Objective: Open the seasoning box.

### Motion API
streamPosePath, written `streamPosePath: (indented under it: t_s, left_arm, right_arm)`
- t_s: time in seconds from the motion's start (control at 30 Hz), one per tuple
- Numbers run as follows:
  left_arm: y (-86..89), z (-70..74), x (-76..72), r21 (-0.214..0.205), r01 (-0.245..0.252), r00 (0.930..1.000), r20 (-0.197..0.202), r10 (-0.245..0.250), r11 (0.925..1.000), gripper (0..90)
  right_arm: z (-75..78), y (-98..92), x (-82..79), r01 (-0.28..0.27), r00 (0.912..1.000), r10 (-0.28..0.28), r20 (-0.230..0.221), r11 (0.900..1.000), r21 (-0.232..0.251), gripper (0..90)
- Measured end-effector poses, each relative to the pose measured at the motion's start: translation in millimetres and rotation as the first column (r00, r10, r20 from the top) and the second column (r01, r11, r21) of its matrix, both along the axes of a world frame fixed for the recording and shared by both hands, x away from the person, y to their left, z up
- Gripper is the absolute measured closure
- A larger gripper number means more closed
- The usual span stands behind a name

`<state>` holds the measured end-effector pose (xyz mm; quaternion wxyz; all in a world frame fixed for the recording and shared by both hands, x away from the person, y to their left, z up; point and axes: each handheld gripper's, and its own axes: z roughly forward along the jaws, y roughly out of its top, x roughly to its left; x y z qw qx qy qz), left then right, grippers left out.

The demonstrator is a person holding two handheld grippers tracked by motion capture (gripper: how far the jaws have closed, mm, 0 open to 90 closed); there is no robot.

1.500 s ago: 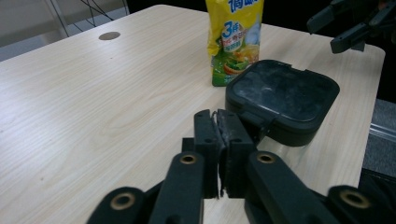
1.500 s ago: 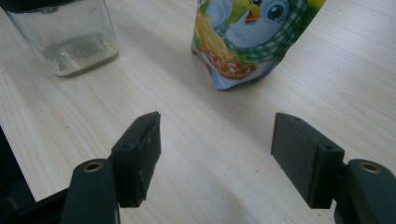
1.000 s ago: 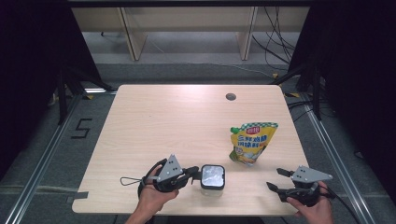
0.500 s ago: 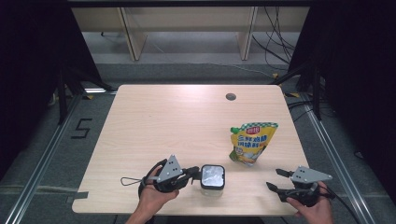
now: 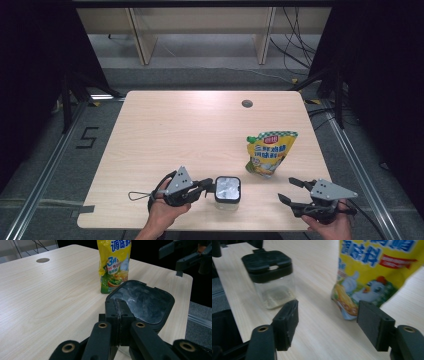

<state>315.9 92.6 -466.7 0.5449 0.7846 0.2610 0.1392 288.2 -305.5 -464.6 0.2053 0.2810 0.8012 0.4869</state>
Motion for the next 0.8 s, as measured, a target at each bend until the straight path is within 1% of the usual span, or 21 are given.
streamPosePath:
  t_s: [0.03, 0.07, 0.1, 0.13, 0.2, 0.23, 0.27, 0.3, 0.37, 0.4, 0.43, 0.5, 0.53, 0.57, 0.6, 0.63, 0.67, 0.7, 0.73, 0.77, 0.8]
  left_arm:
    - [0.0, 0.0, 0.0, 0.000, 0.000, 1.0000, 0.000, 0.000, 1.0000, 88.5]
    - [1.0, 0.0, 0.6, 0.005, 0.003, 1.0000, 0.000, -0.003, 1.0000, 88.5]
    - [1.1, -0.6, 1.2, -0.005, 0.006, 1.0000, -0.003, -0.007, 1.0000, 88.5]
    - [1.7, -0.7, 0.9, -0.008, 0.000, 0.9999, -0.011, 0.000, 1.0000, 88.5]
    - [2.7, -1.2, 1.4, -0.012, 0.003, 0.9999, -0.015, -0.003, 0.9999, 88.5]
    - [2.9, -1.6, 1.8, -0.019, 0.003, 0.9998, -0.019, -0.004, 0.9998, 88.5]
    - [3.3, -2.0, 2.0, -0.024, 0.002, 0.9996, -0.028, -0.003, 0.9997, 88.5]
    - [3.9, -2.4, 2.3, -0.028, 0.004, 0.9995, -0.030, -0.005, 0.9996, 88.6]
    - [4.6, -2.9, 2.3, -0.027, 0.001, 0.9995, -0.033, -0.002, 0.9996, 88.5]
    - [4.6, -2.9, 2.1, -0.024, 0.001, 0.9995, -0.032, -0.001, 0.9997, 88.5]
    - [4.8, -3.0, 2.3, -0.024, 0.002, 0.9995, -0.031, -0.002, 0.9997, 88.5]
    - [5.3, -4.1, 2.7, -0.037, -0.001, 0.9994, -0.034, 0.000, 0.9993, 88.1]
    - [6.5, -4.5, 3.4, -0.040, 0.003, 0.9992, -0.039, -0.004, 0.9992, 87.8]
    - [6.0, -5.4, 3.1, -0.060, -0.009, 0.9985, -0.054, 0.006, 0.9981, 87.7]
    - [6.3, -5.5, 3.9, -0.062, 0.001, 0.9988, -0.049, -0.004, 0.9980, 87.7]
    - [5.8, -5.3, 3.4, -0.060, -0.005, 0.9985, -0.055, 0.002, 0.9982, 87.6]
    - [6.1, -4.9, 3.5, -0.053, -0.001, 0.9987, -0.051, -0.002, 0.9986, 87.7]
    - [5.9, -5.1, 3.0, -0.055, -0.007, 0.9986, -0.053, 0.004, 0.9985, 87.7]
    - [6.2, -5.1, 3.2, -0.051, -0.001, 0.9990, -0.046, -0.001, 0.9987, 87.7]
    - [6.5, -4.7, 3.2, -0.044, -0.004, 0.9990, -0.045, 0.002, 0.9990, 87.7]
    - [5.9, -5.0, 3.0, -0.055, -0.005, 0.9985, -0.055, 0.002, 0.9985, 87.7]
  right_arm:
    - [0.8, 2.5, -1.0, -0.013, 0.9999, 0.013, 0.001, 0.9999, -0.001, 44.0]
    - [1.9, 5.7, -1.6, -0.037, 0.9992, 0.037, 0.018, 0.9993, 0.005, 47.1]
    - [3.9, 10.2, -4.2, -0.035, 0.9993, 0.035, 0.012, 0.9990, 0.026, 49.8]
    - [5.0, 11.6, -2.8, -0.047, 0.9986, 0.046, 0.026, 0.9984, 0.031, 53.5]
    - [8.0, 16.0, -4.9, -0.076, 0.9971, 0.076, 0.005, 0.9953, 0.061, 57.3]
    - [7.7, 18.6, -4.1, -0.093, 0.9956, 0.092, 0.019, 0.9933, 0.068, 60.3]
    - [8.3, 20.8, -5.4, -0.093, 0.9955, 0.092, 0.023, 0.9940, 0.057, 62.0]
    - [7.8, 24.2, -7.8, -0.090, 0.9960, 0.089, 0.004, 0.9948, 0.049, 63.1]
    - [6.8, 29.2, -5.7, -0.109, 0.9938, 0.108, 0.025, 0.9938, 0.021, 65.4]
    - [6.6, 31.5, -6.2, -0.105, 0.9943, 0.104, 0.021, 0.9943, 0.021, 66.9]
    - [6.6, 34.1, -5.1, -0.116, 0.9931, 0.116, 0.022, 0.9928, 0.029, 67.6]
    - [9.3, 37.6, -4.6, -0.120, 0.9924, 0.120, 0.027, 0.9926, 0.015, 68.8]
    - [10.4, 40.1, -5.6, -0.116, 0.9931, 0.115, 0.022, 0.9931, 0.020, 68.9]
    - [11.0, 42.5, -3.8, -0.126, 0.9914, 0.125, 0.038, 0.9915, 0.030, 69.5]
    - [11.8, 45.6, -4.6, -0.123, 0.9919, 0.122, 0.036, 0.9917, 0.036, 71.8]
    - [12.8, 47.7, -3.2, -0.138, 0.9891, 0.137, 0.054, 0.9902, 0.020, 75.0]
    - [12.7, 51.6, -2.7, -0.159, 0.9862, 0.158, 0.052, 0.9871, 0.019, 76.7]
    - [13.0, 56.2, -3.8, -0.155, 0.9867, 0.154, 0.050, 0.9879, 0.009, 79.2]
    - [14.0, 59.0, -4.6, -0.162, 0.9858, 0.163, 0.040, 0.9866, -0.016, 81.5]
    - [14.2, 63.0, -4.6, -0.179, 0.9830, 0.179, 0.038, 0.9838, -0.013, 83.4]
    - [14.1, 66.6, -3.0, -0.197, 0.9791, 0.197, 0.050, 0.9804, -0.014, 83.9]
